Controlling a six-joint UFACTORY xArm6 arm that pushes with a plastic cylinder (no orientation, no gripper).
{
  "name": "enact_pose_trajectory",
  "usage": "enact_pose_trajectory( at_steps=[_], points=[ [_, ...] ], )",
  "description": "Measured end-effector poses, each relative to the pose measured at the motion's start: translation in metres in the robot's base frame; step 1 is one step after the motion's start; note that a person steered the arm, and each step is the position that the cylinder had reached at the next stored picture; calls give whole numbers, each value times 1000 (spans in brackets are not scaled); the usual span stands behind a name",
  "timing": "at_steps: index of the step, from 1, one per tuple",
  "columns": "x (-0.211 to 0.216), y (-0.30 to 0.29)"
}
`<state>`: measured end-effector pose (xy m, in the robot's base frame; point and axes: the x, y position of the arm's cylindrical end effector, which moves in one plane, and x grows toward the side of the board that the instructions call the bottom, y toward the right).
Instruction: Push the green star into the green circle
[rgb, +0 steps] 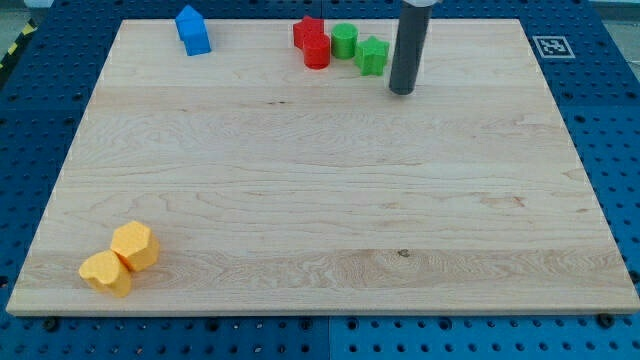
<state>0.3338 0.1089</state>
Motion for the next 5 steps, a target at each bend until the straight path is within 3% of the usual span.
enact_pose_trajectory(
  at_steps=[5],
  points=[
    [-43,-33]
  ],
)
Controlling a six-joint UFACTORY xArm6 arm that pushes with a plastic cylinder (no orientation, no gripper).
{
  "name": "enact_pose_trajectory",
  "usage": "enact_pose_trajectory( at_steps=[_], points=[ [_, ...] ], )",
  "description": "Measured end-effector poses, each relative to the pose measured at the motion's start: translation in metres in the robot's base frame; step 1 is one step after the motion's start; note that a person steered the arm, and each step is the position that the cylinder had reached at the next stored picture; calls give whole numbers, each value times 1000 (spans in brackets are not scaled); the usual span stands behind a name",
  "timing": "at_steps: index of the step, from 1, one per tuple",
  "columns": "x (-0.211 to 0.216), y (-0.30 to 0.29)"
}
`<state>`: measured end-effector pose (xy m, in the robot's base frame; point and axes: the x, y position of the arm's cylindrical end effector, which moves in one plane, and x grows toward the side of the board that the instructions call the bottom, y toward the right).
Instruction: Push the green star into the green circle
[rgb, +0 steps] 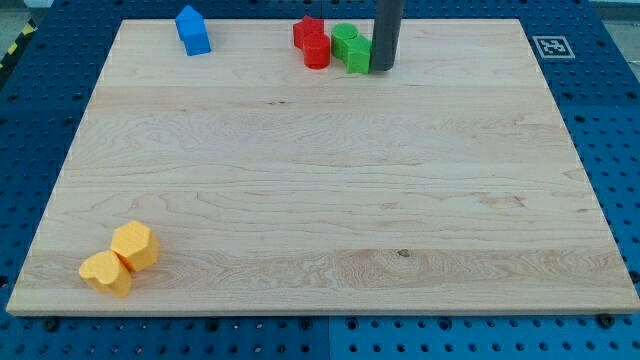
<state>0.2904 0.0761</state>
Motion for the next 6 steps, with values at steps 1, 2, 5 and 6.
enact_pose_trajectory(
  at_steps=[1,2,5,6],
  points=[
    [0,-7],
    [3,-11],
    [174,-9],
    [175,-9]
  ],
)
